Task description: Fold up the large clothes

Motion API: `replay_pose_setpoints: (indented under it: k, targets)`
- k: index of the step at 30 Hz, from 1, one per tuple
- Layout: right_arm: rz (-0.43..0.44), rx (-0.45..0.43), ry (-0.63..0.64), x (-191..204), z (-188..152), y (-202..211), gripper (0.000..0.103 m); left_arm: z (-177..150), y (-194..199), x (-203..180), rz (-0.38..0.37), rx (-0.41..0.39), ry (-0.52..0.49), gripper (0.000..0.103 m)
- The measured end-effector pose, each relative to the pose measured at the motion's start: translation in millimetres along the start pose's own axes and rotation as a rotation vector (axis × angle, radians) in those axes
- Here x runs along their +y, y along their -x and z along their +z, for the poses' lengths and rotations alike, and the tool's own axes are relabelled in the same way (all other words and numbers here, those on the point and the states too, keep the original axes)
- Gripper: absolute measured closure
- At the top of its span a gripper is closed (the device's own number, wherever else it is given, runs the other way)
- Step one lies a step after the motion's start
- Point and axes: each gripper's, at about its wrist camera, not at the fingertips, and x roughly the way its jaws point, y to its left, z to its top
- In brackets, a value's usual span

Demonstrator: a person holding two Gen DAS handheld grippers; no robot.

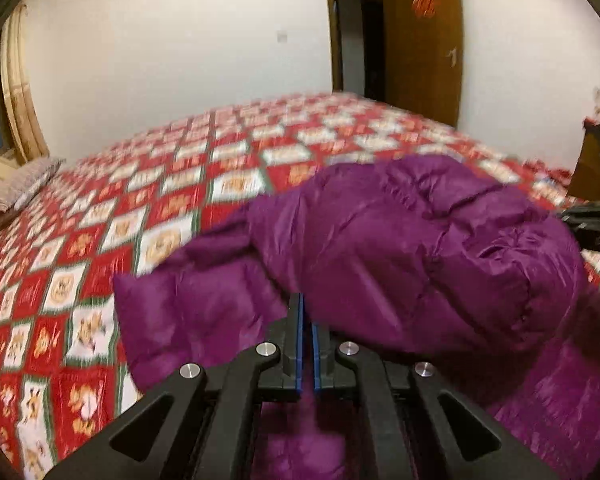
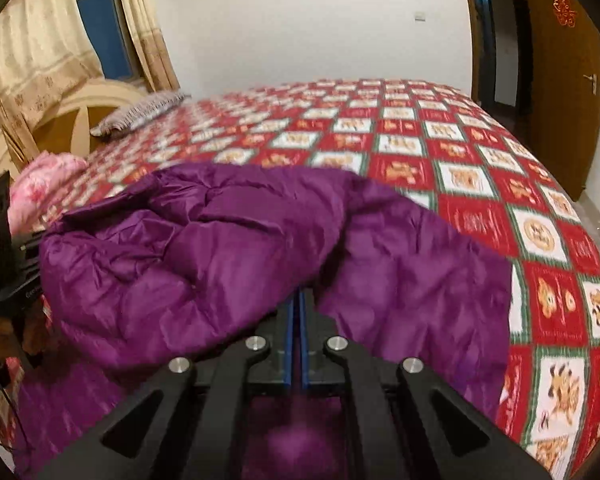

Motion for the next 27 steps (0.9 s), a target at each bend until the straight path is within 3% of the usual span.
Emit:
replay_pose_setpoints:
  k: [2, 6, 7, 9, 10, 11, 12, 14, 16, 19, 23, 27]
  targets:
    - [-0.019, 0.007, -0.010, -5.2, -6.8, 6.6, 0.098, -3.4, 5.2, 2.4, 0.030, 0.018, -0.013, 0.100]
    - [-0.062, 0.018, -0.035, -18.4, -8.6, 23.2, 0.097, -3.0, 24.7, 15.3, 0.090, -0.018, -0.015, 0.099]
    - [-0.071, 0.021, -0.040, -19.2, -9.8, 27.4, 0.092, -0.8, 29.3, 16.9, 0.123, -0.032, -0.019, 0.095]
    - [-0.094, 0.028, -0.067, -24.6, -5.6, 37.1, 0.079, 8.2, 37.0, 21.2, 0.156, -0.064, -0.012, 0.063]
    - [-0.097, 0.025, -0.079, -25.1, -3.2, 38.9, 0.066, 14.8, 40.1, 23.2, 0.163, -0.086, 0.009, 0.030]
    - [-0.090, 0.018, -0.109, -25.7, 4.8, 42.6, 0.058, 21.9, 45.0, 24.4, 0.172, -0.129, 0.035, 0.013]
    - [-0.079, 0.014, -0.125, -23.2, 9.9, 43.2, 0.057, 30.8, 52.5, 25.9, 0.166, -0.198, 0.076, 0.010]
    - [-0.054, -0.004, -0.142, -13.4, 26.6, 43.2, 0.057, 49.1, 51.4, 22.8, 0.134, -0.235, 0.128, 0.006]
    - [-0.019, -0.033, -0.138, 1.8, 43.7, 40.1, 0.057, 66.1, 41.4, 16.6, 0.116, -0.217, 0.148, 0.006]
    - [0.016, -0.018, -0.135, 23.0, 59.4, 15.9, 0.057, 76.8, 15.8, -5.2, 0.163, -0.168, 0.099, 0.006]
    - [0.001, 0.070, -0.109, 35.8, 44.1, -24.1, 0.057, 44.0, -21.4, -28.2, 0.173, -0.027, 0.037, 0.006]
    - [-0.012, 0.138, -0.082, 36.9, -1.0, -40.0, 0.058, 1.4, -38.3, -40.4, 0.169, 0.031, -0.006, 0.006]
